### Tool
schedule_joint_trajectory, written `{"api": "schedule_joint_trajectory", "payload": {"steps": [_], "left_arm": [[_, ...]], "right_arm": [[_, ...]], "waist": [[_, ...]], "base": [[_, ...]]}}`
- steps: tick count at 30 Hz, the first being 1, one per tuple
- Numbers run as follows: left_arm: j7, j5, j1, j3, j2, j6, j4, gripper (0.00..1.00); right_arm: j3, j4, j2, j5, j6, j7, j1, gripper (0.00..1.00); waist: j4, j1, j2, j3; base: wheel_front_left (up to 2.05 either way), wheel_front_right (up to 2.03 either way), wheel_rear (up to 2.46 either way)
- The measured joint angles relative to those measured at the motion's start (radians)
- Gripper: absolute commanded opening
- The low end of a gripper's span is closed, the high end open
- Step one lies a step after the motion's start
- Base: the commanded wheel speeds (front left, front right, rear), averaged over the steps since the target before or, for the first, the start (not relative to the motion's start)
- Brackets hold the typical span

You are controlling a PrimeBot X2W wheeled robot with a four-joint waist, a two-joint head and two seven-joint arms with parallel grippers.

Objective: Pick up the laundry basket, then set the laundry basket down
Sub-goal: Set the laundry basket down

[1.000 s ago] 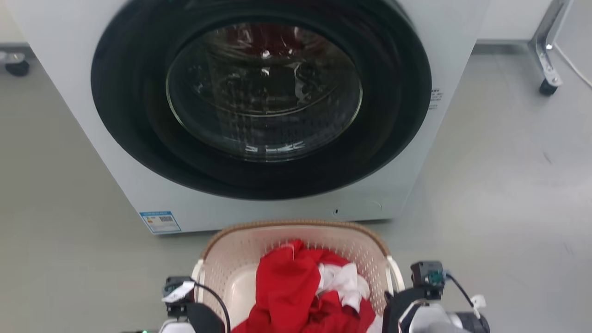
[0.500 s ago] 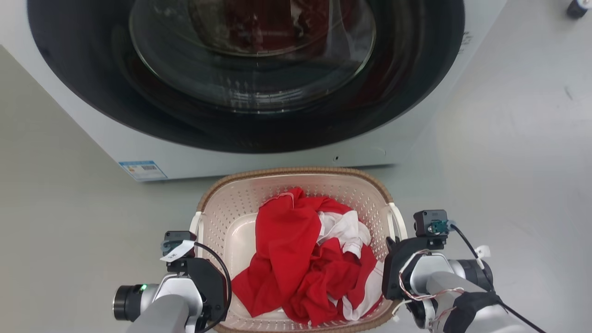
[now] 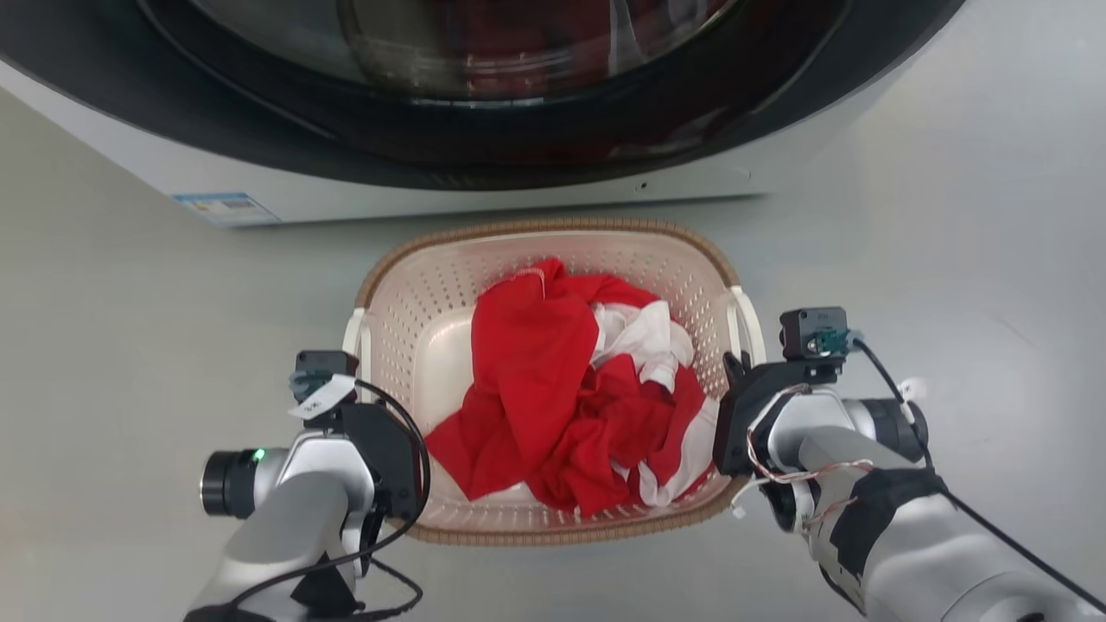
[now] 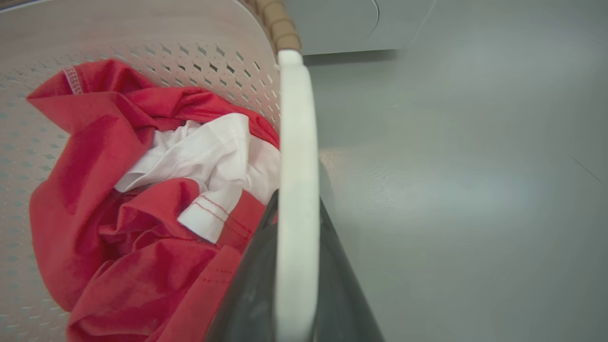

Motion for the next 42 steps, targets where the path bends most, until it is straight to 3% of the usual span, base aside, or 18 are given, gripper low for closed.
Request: {"api": "schedule_joint_trajectory", "payload": {"steps": [21,42], "left_arm": [[-0.044,0.006,-0.177,0.015,0.006,0.009,-0.008,0.00],[-0.104,0.011,-0.229,0.016,0.005,0.009,0.020,0.00]], "right_arm": [[-0.012,0.019,-0.010,-0.026,-0.001,-0.053,-0.176,0.00],[-0.012,0.027,-0.008,-0.026,0.000,-0.101,-0.215,0.00]], "waist": [[0.007,0.0000,0.0000,0.292],[0.027,-0.0002,-0.0002,0.351]], "base": [[0.00,0.00,0.00],[0.00,0.00,0.00]]}}
